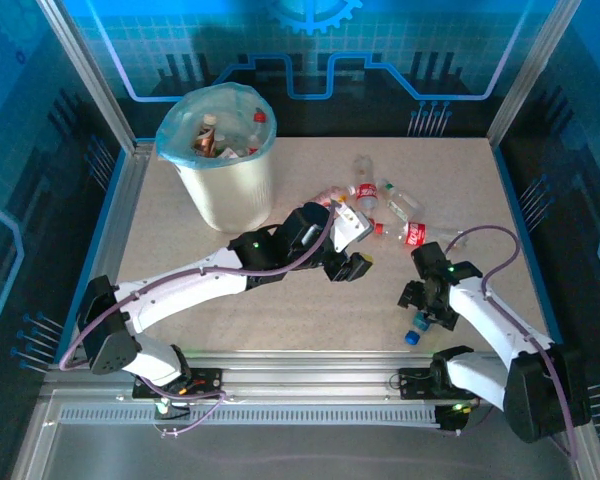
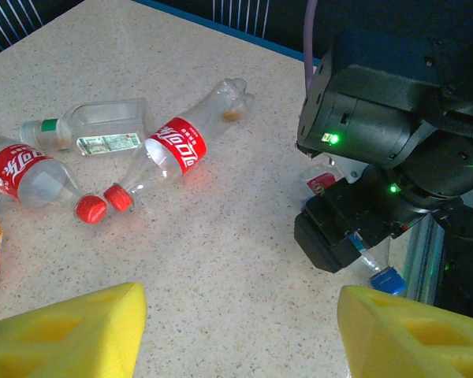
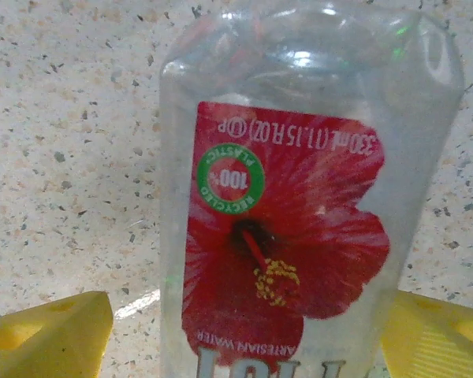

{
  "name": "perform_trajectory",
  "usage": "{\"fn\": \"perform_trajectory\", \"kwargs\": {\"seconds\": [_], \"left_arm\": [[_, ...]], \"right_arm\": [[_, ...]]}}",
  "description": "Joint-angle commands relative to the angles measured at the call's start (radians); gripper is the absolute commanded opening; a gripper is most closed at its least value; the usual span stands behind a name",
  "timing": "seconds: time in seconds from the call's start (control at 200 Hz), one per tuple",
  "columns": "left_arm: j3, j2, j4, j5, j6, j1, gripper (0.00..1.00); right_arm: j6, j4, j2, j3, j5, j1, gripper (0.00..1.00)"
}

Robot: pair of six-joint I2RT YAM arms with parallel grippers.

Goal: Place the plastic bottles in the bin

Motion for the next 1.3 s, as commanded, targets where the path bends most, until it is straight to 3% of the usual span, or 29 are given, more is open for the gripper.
{"fn": "perform_trajectory", "kwargs": {"seconds": [0.0, 0.265, 0.435, 0.58, 0.73, 0.885, 1.005, 1.296], "left_arm": [[-0.005, -0.025, 0.004, -0.026, -0.014, 0.002, 0.67], [0.055, -0.025, -0.068, -0.051, -0.111, 0.043, 0.67], [0.108, -0.038, -0.145, 0.012, -0.266, 0.148, 0.67], [0.124, -0.07, -0.161, 0.13, -0.342, 0.228, 0.67], [0.161, -0.082, -0.196, 0.237, -0.335, 0.241, 0.68], [0.16, -0.087, -0.17, 0.41, -0.35, 0.241, 0.7], [0.133, -0.099, -0.103, 0.581, -0.358, 0.241, 0.72], [0.073, -0.164, 0.014, 0.758, -0.441, 0.237, 0.85]], "right_arm": [[0.007, 0.036, 0.01, -0.018, -0.009, -0.015, 0.82], [-0.04, 0.023, -0.061, -0.007, -0.029, -0.015, 0.6], [-0.083, -0.011, -0.2, 0.026, -0.087, -0.01, 0.58], [-0.183, 0.045, -0.334, 0.059, -0.285, -0.002, 0.59], [-0.226, 0.199, -0.456, 0.076, -0.503, 0.033, 0.56], [-0.302, 0.359, -0.511, 0.111, -0.612, 0.126, 0.54], [-0.385, 0.423, -0.513, 0.152, -0.63, 0.23, 0.55], [-0.513, 0.472, -0.466, 0.258, -0.505, 0.465, 0.54]]}}
